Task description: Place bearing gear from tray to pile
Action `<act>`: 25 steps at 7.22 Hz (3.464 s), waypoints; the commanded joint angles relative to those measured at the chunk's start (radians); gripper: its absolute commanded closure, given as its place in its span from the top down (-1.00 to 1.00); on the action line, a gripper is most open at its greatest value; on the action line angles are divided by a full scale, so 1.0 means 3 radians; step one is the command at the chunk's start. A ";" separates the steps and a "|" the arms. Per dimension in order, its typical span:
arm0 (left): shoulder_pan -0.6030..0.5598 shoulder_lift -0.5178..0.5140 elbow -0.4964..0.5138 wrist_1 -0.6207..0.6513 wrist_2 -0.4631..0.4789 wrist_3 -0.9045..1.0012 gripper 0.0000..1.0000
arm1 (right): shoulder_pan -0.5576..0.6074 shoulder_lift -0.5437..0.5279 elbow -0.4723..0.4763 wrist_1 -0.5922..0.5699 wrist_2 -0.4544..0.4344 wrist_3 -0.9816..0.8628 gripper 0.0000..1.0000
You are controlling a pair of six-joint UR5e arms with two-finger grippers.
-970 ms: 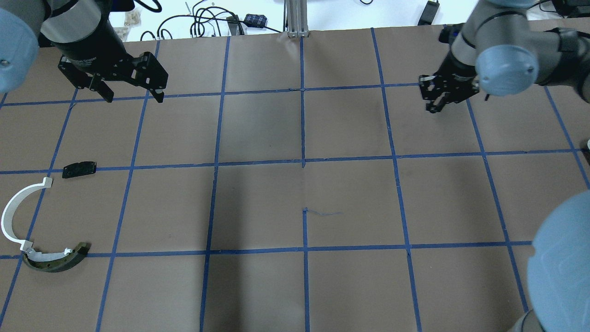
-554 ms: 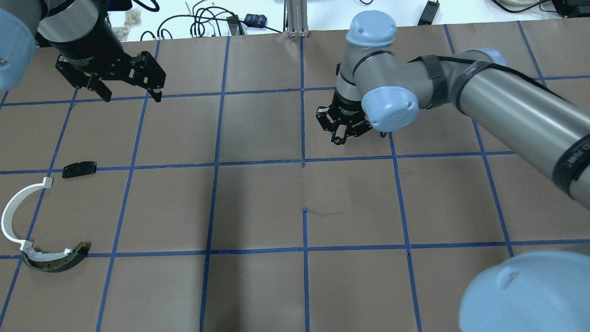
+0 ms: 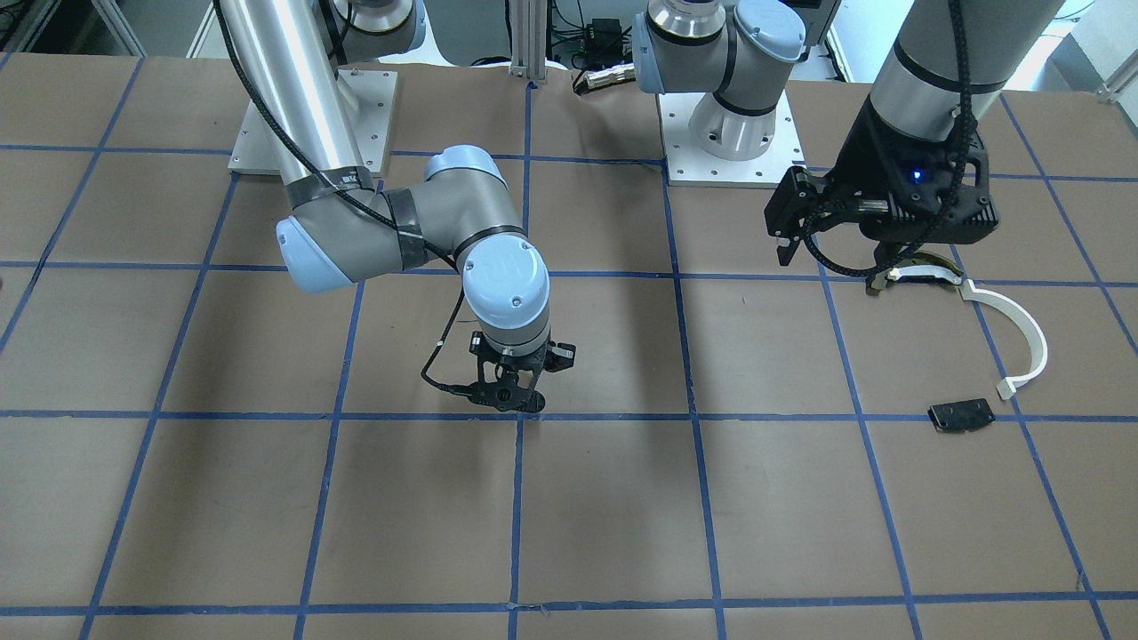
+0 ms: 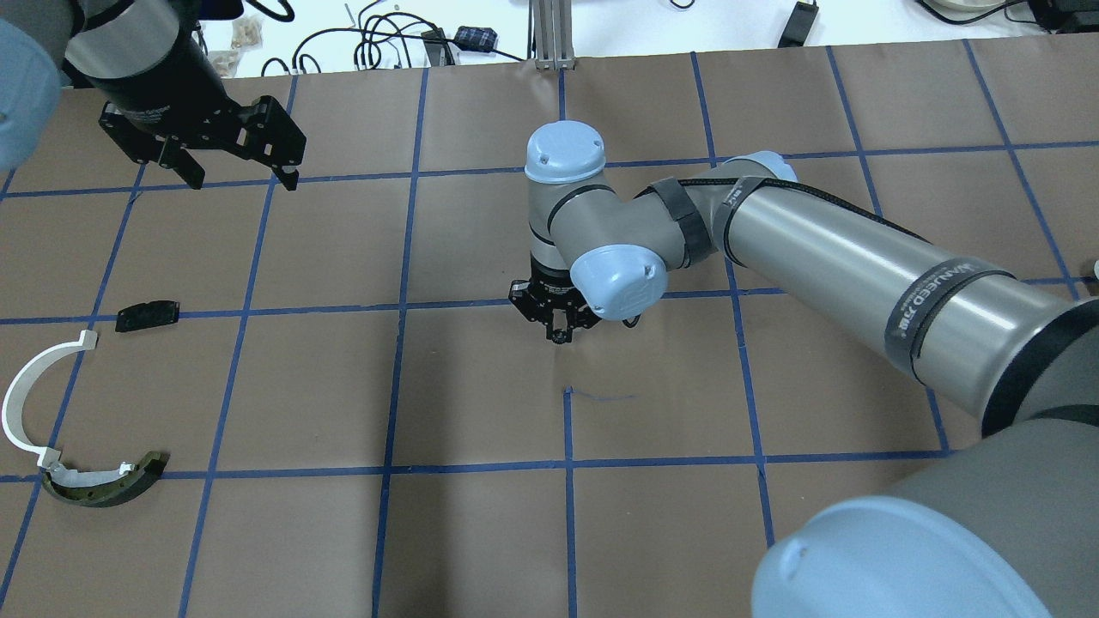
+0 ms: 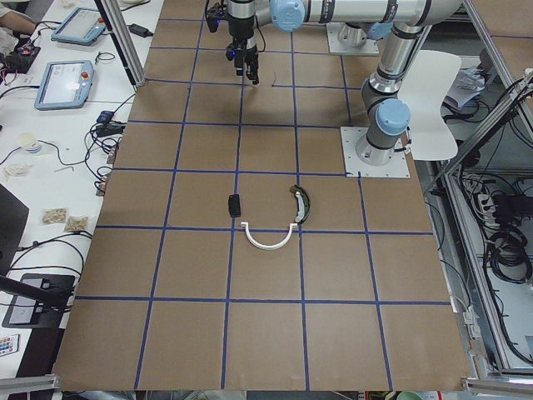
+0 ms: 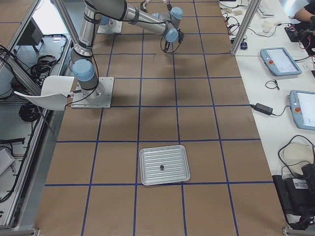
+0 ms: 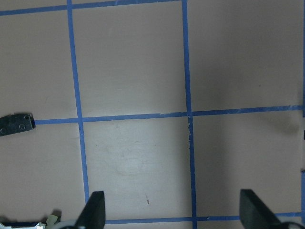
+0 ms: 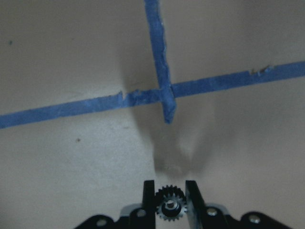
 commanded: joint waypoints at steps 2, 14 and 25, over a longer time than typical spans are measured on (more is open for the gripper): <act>-0.0024 0.0021 -0.0009 -0.0079 -0.0045 -0.0050 1.00 | 0.0033 -0.0016 -0.0024 -0.0073 -0.0034 -0.0011 0.99; -0.1543 -0.1369 -0.0827 0.1982 -0.0138 -0.1728 1.00 | -0.3495 -0.1111 0.0017 0.1056 -0.0587 -0.3007 1.00; -0.1655 -0.1549 -0.0889 0.1977 -0.0153 -0.1917 -0.35 | -0.4559 0.0193 -0.0234 -0.0611 -0.0663 -0.4178 0.79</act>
